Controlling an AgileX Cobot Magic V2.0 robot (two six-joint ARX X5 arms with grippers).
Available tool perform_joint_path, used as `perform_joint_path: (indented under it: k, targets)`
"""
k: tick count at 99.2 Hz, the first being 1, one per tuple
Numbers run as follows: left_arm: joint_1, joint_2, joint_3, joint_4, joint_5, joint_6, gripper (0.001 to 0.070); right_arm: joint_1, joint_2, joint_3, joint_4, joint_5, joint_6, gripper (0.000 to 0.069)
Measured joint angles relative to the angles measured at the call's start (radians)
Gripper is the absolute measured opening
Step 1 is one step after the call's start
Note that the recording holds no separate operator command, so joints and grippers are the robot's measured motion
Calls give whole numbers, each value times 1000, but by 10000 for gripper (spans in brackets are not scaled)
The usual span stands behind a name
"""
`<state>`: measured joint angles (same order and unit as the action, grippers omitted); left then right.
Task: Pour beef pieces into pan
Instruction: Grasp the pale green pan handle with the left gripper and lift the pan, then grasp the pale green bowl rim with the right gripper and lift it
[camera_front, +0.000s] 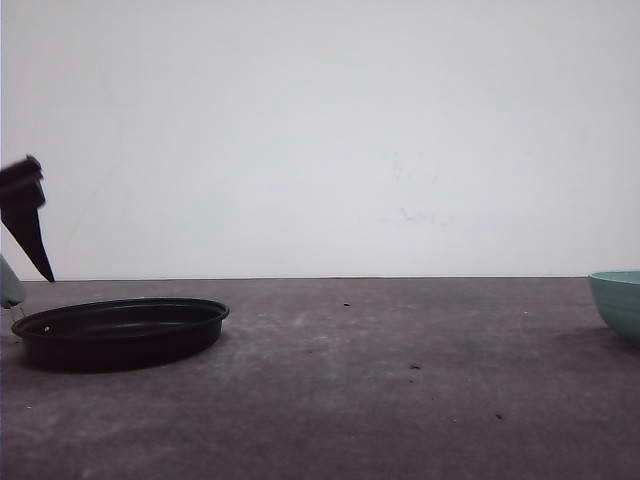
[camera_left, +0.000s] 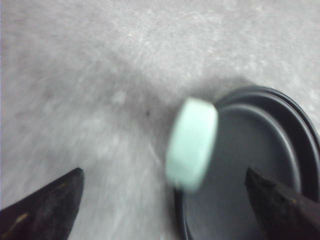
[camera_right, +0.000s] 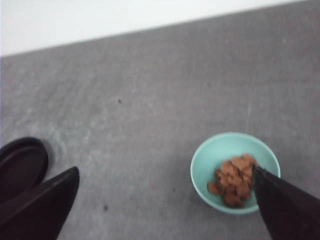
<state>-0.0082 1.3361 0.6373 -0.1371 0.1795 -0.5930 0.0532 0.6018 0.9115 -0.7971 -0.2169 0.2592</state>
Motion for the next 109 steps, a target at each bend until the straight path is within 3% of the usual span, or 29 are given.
perform_joint_path:
  k: [10,16,21,33,39,51,67,91,109]
  targets:
    - [0,42,0,36,0,-3,626,0,0,0,-34,0,0,685]
    - [0,64,0,58,0,-5,573,0,0,0,-47,1,0,685]
    - [0,74,0,68,0,-6,469,0,0,0,-58,1,0,685]
    - [-1,78,1,79,0,-11,148,0,0,0,-70,1,0,685]
    - [-2,78,3,89,-4,-14,70,0,0,0,-75,2,0,685]
    - [-1,78,3,104,-6,-14,62,0,0,0,-74,9,1,685]
    - [0,65,3,112,33,-14,60,0,0,0,-48,39,10,685]
    - [0,-95,3,109,104,-15,59,0,-6,0,-14,152,21,685]
    - [-10,-216,3,-27,133,-56,59,-48,64,2,26,133,29,684]
